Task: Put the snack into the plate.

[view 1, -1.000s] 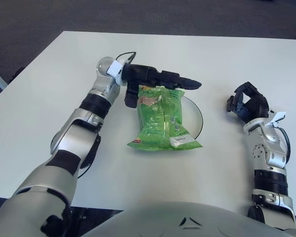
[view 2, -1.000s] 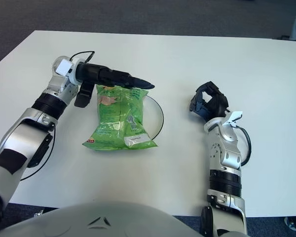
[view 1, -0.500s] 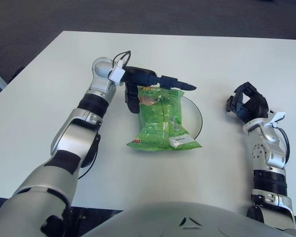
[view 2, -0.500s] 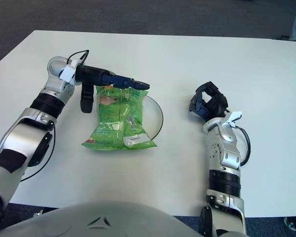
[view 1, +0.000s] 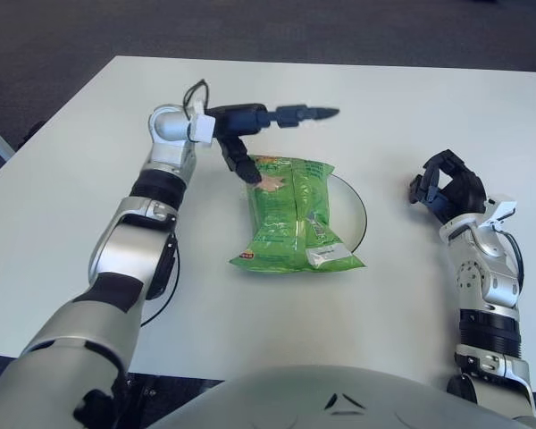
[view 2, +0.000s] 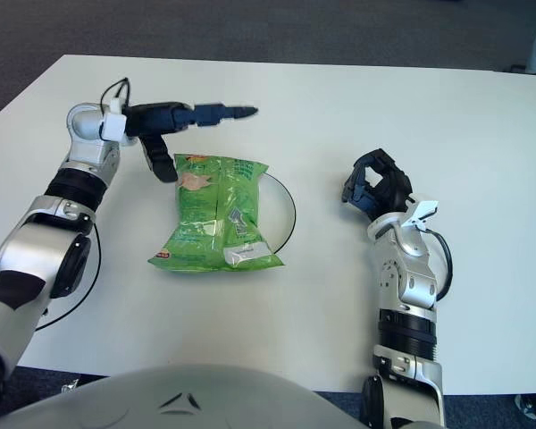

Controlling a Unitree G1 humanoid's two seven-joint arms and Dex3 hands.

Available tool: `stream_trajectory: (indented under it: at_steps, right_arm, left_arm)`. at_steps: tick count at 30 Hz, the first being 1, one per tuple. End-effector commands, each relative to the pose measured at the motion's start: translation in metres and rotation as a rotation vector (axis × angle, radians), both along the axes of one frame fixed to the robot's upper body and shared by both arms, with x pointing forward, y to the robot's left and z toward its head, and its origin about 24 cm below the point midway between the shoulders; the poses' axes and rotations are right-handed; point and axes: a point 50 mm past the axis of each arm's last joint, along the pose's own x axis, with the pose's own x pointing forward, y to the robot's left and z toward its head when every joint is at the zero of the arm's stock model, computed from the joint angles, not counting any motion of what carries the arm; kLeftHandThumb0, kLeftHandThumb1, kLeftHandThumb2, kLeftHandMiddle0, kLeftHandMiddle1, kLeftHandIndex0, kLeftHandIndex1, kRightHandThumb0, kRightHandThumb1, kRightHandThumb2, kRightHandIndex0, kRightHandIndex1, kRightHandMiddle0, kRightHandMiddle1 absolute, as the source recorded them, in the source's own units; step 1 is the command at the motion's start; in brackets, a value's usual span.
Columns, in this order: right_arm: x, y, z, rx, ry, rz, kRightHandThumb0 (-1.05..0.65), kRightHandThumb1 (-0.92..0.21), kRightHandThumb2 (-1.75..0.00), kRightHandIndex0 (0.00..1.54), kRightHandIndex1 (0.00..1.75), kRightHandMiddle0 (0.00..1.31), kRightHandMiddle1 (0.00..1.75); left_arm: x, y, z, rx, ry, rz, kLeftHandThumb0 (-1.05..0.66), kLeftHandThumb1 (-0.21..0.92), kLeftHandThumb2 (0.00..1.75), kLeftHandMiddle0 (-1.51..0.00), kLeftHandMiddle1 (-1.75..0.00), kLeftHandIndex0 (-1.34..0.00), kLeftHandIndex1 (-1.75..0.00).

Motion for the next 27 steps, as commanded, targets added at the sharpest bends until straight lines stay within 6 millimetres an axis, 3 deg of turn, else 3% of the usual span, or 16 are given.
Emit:
stream_trajectory:
  at_steps: [1, 10, 15, 27]
  right_arm:
    - [-0.018, 0.008, -0.041, 0.084, 0.190, 0.011, -0.44, -0.46, -1.14, 1.09, 1.75, 0.50, 1.75]
    - [-0.018, 0.006, -0.041, 0.078, 0.195, 0.007, -0.44, -0.47, -1.13, 1.09, 1.75, 0.50, 1.75]
    - [-0.018, 0.004, -0.042, 0.076, 0.198, 0.000, -0.44, -0.47, -1.13, 1.10, 1.75, 0.50, 1.75]
    - [-0.019, 0.002, -0.043, 0.070, 0.205, 0.000, -0.44, -0.47, -1.13, 1.11, 1.75, 0.50, 1.75]
  left_arm:
    - [0.005, 0.030, -0.021, -0.179, -0.012, 0.299, -0.97, 0.92, 0.33, -0.07, -0.02, 0.00, -0.28]
    - [0.015, 0.044, -0.038, -0.319, 0.060, 0.549, -0.95, 0.92, 0.54, -0.16, -0.05, 0.00, -0.44]
    - [0.013, 0.059, -0.057, -0.389, 0.148, 0.656, -0.89, 0.92, 0.61, -0.20, -0.06, 0.00, -0.54]
    - [0.011, 0.072, -0.077, -0.559, 0.231, 0.867, -0.83, 0.92, 0.75, -0.29, -0.10, 0.00, -0.69]
